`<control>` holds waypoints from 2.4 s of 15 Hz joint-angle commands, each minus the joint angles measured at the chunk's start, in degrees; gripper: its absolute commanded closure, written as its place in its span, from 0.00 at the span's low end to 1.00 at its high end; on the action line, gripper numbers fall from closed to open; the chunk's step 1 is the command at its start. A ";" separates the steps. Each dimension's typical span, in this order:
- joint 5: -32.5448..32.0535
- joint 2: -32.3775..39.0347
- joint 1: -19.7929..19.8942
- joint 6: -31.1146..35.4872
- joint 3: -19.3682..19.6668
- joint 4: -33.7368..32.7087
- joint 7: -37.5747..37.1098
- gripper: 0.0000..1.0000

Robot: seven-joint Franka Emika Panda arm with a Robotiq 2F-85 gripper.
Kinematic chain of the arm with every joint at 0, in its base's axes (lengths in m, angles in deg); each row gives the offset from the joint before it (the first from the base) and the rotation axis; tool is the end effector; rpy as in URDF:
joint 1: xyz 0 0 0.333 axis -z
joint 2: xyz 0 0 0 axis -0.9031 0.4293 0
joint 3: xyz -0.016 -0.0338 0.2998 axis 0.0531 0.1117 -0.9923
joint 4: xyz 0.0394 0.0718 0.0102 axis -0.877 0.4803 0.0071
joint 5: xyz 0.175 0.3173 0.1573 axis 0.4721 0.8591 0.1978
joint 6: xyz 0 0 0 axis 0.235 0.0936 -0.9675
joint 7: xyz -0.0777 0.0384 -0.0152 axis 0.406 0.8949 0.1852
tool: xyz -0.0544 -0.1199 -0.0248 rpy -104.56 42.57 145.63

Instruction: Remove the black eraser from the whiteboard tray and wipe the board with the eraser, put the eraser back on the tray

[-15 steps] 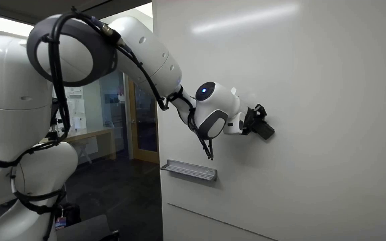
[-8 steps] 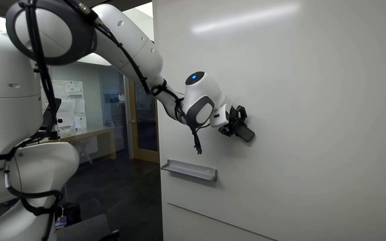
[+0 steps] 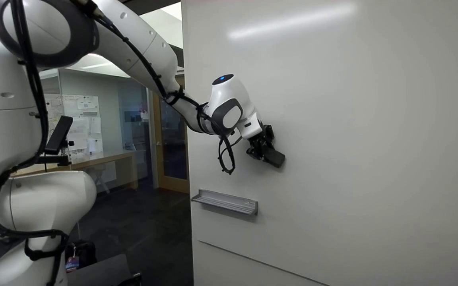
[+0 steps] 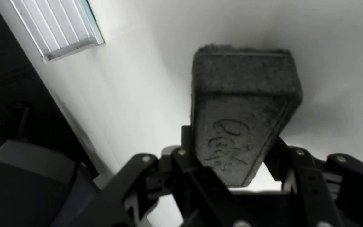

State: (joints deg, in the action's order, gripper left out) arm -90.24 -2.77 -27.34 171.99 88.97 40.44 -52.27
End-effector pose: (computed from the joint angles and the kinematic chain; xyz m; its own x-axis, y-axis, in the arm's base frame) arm 0.5981 -0.0106 0.4275 0.1515 -0.9883 0.0178 -0.7359 -0.1247 -0.6655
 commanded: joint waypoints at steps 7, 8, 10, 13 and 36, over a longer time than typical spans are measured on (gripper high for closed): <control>-2.67 -0.83 21.91 -0.53 -22.24 5.30 7.73 0.45; -3.79 -1.33 22.82 -0.53 -22.97 5.67 7.44 0.45; -4.50 -2.24 23.22 -0.53 -23.05 5.84 7.45 0.45; -5.14 -2.99 24.14 -2.19 -24.42 5.90 6.63 0.70; -4.05 -5.49 69.72 4.14 -86.11 28.13 -3.97 0.45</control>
State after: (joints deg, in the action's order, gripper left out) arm -94.34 -8.24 42.38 176.20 2.86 68.60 -56.26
